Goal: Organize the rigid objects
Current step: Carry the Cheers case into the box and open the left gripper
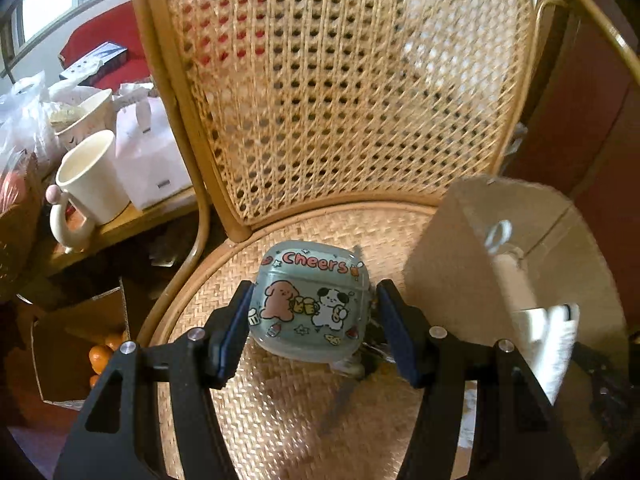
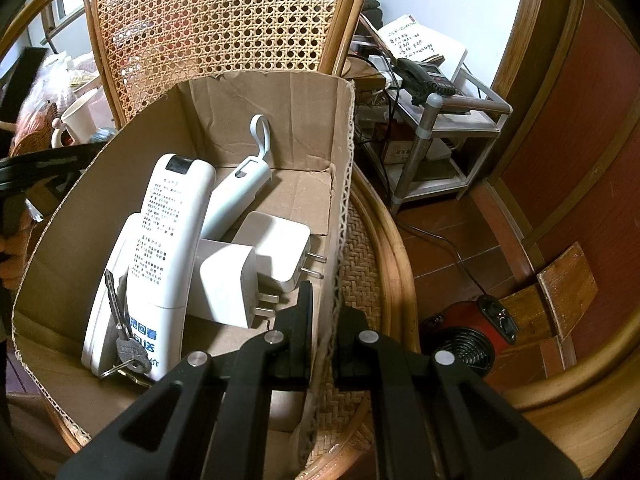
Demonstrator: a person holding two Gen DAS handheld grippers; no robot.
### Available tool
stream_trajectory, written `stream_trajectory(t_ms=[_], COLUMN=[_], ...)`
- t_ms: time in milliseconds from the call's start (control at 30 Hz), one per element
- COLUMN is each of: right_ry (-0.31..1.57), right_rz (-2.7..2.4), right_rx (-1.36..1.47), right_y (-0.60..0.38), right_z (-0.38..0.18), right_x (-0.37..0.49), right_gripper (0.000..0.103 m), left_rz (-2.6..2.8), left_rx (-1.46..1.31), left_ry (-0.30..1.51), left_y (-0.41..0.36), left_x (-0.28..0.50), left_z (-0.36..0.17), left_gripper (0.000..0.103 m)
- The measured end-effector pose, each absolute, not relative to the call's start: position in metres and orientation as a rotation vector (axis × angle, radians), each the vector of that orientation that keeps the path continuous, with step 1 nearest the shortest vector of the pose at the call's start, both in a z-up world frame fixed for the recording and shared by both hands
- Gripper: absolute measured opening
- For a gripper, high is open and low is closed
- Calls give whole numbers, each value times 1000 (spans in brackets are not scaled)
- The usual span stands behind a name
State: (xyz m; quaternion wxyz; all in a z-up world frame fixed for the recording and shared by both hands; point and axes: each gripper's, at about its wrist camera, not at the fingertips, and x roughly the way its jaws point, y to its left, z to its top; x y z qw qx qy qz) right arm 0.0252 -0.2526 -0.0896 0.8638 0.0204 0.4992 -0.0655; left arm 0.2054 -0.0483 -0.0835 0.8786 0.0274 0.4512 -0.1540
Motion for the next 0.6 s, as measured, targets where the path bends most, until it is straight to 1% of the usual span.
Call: stream_trajectory(t_ms=[100, 367, 600], right_ry=[1047, 1046, 1046], right_rz=[-138, -137, -137], right_rx=[43, 42, 42], right_y=[-253, -253, -253], right_z=[-89, -89, -89], right_x=[24, 25, 25], right_gripper=[9, 9, 9], left_rz=[-335, -310, -354], left_rx=[23, 37, 2], left_ry=[908, 792, 715], left_y=[-40, -35, -48], left_x=[194, 161, 137], left_z=[-67, -26, 7], left_gripper=[61, 61, 61])
